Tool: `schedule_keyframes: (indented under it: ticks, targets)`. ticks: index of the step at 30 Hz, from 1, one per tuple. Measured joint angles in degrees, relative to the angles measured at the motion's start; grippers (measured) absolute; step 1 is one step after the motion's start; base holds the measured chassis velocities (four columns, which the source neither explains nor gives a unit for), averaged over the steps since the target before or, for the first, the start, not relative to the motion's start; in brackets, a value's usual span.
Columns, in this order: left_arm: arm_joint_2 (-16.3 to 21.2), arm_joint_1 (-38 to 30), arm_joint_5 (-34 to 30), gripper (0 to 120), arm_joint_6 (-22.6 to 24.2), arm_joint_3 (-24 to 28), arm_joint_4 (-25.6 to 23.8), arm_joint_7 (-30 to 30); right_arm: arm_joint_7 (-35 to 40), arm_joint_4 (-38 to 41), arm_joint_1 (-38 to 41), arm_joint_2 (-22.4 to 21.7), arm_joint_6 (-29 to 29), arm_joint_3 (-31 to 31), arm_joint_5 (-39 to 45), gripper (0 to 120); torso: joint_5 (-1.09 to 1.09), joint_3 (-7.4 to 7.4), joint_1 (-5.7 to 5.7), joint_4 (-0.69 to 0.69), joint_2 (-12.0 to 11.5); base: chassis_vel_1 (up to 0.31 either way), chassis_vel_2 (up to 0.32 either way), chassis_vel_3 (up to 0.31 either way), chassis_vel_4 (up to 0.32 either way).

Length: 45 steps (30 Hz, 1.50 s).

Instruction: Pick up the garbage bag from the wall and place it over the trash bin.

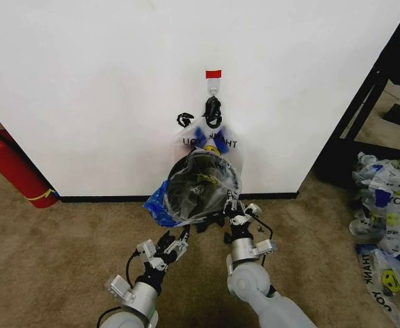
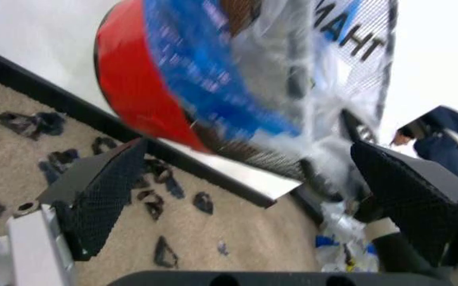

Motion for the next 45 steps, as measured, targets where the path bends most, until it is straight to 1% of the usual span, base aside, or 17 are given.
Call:
schedule_keyframes:
  ticks: [6, 10, 11, 12, 16, 17, 18, 22, 24, 26, 29, 30, 32, 34, 39, 44, 45]
  targets:
    - [-0.55, -0.67, -0.34, 99, 0.34, 0.24, -0.09, -0.11, 0.27, -0.06, 0.02, 0.11, 0.0, 0.0, -0.22, 0, 0.0, 0.0, 0.0, 0.0, 0.0, 0.0, 0.0, 0.0, 0.0]
    - [-0.66, -0.89, -0.2, 88, 0.41, 0.29, 0.25, -0.14, 0.43, 0.1, -0.01, 0.24, -0.01, -0.09, -0.43, 0, 0.0, 0.0, 0.0, 0.0, 0.0, 0.0, 0.0, 0.0, 0.0]
    - [-0.66, -0.89, -0.2, 88, 0.41, 0.29, 0.25, -0.14, 0.43, 0.1, -0.01, 0.24, -0.01, -0.09, -0.43, 0, 0.0, 0.0, 0.0, 0.0, 0.0, 0.0, 0.0, 0.0, 0.0]
    - [-0.66, -0.89, -0.05, 81, 0.42, 0.3, 0.27, -0.09, 0.46, 0.21, -0.01, 0.27, -0.02, -0.11, -0.47, 0, 0.0, 0.0, 0.0, 0.0, 0.0, 0.0, 0.0, 0.0, 0.0]
    - [-0.63, -0.93, 0.39, 65, 0.43, 0.3, 0.29, 0.16, 0.53, 0.27, -0.02, 0.38, -0.08, -0.21, -0.62, 0, 0.0, 0.0, 0.0, 0.0, 0.0, 0.0, 0.0, 0.0, 0.0]
    - [-0.63, -0.93, 0.39, 65, 0.43, 0.3, 0.29, 0.16, 0.53, 0.27, -0.02, 0.38, -0.08, -0.21, -0.62, 0, 0.0, 0.0, 0.0, 0.0, 0.0, 0.0, 0.0, 0.0, 0.0]
    - [-0.63, -0.91, 0.6, 61, 0.43, 0.3, 0.29, 0.28, 0.55, 0.27, -0.02, 0.41, -0.08, -0.22, -0.66, 0, 0.0, 0.0, 0.0, 0.0, 0.0, 0.0, 0.0, 0.0, 0.0]
    - [-0.7, -0.7, 1.11, 43, 0.34, 0.33, 0.29, 0.77, 0.59, 0.26, -0.01, 0.57, -0.12, -0.26, -0.81, 0, 0.0, 0.0, 0.0, 0.0, 0.0, 0.0, 0.0, 0.0, 0.0]
    - [-0.73, -0.6, 1.26, 41, 0.29, 0.35, 0.29, 0.87, 0.61, 0.24, 0.0, 0.58, -0.14, -0.27, -0.84, 0, 0.0, 0.0, 0.0, 0.0, 0.0, 0.0, 0.0, 0.0, 0.0]
    - [-0.82, -0.3, 1.7, 29, 0.16, 0.42, 0.28, 1.11, 0.76, 0.15, 0.11, 0.68, -0.16, -0.27, -0.93, 0, 0.0, 0.0, 0.0, 0.0, 0.0, 0.0, 0.0, 0.0, 0.0]
    - [-0.82, -0.11, 1.99, 18, 0.11, 0.38, 0.19, 1.18, 0.95, 0.06, 0.23, 0.73, -0.16, -0.2, -0.97, 0, 0.0, 0.0, 0.0, 0.0, 0.0, 0.0, 0.0, 0.0, 0.0]
    - [-0.81, -0.09, 2.02, 15, 0.1, 0.34, 0.12, 1.21, 0.96, 0.06, 0.24, 0.72, -0.16, -0.2, -0.98, 0, 0.0, 0.0, 0.0, 0.0, 0.0, 0.0, 0.0, 0.0, 0.0]
    - [-0.81, -0.09, 2.04, 14, 0.09, 0.32, 0.08, 1.22, 0.96, 0.06, 0.24, 0.72, -0.16, -0.2, -0.98, 0, 0.0, 0.0, 0.0, 0.0, 0.0, 0.0, 0.0, 0.0, 0.0]
    - [-0.8, -0.02, 2.21, 1, 0.05, 0.25, -0.05, 1.32, 0.97, 0.02, 0.24, 0.67, -0.16, -0.15, -0.99, 0, 0.0, 0.0, 0.0, 0.0, 0.0, 0.0, 0.0, 0.0, 0.0]
    - [-0.83, 0.03, 3.09, 0, -0.05, 0.24, -0.05, 1.89, 1.08, -0.01, 0.18, 0.66, -0.15, -0.09, -0.83, 0, 0.0, 0.0, 0.0, 0.0, 0.0, 0.0, 0.0, 0.0, 0.0]
    - [-0.64, -0.33, 8.1, 0, -0.26, 0.75, 1.43, 3.33, 1.45, 1.03, 0.18, 0.58, -0.28, -0.49, 1.49, 0, 0.0, 0.0, 0.0, 0.0, 0.0, 0.0, 0.0, 0.0, 0.0]
    - [-0.64, -0.33, 8.1, 0, -0.26, 0.75, 1.43, 3.33, 1.45, 1.03, 0.18, 0.58, -0.28, -0.49, 1.49, 0, 0.0, 0.0, 0.0, 0.0, 0.0, 0.0, 0.0, 0.0, 0.0]
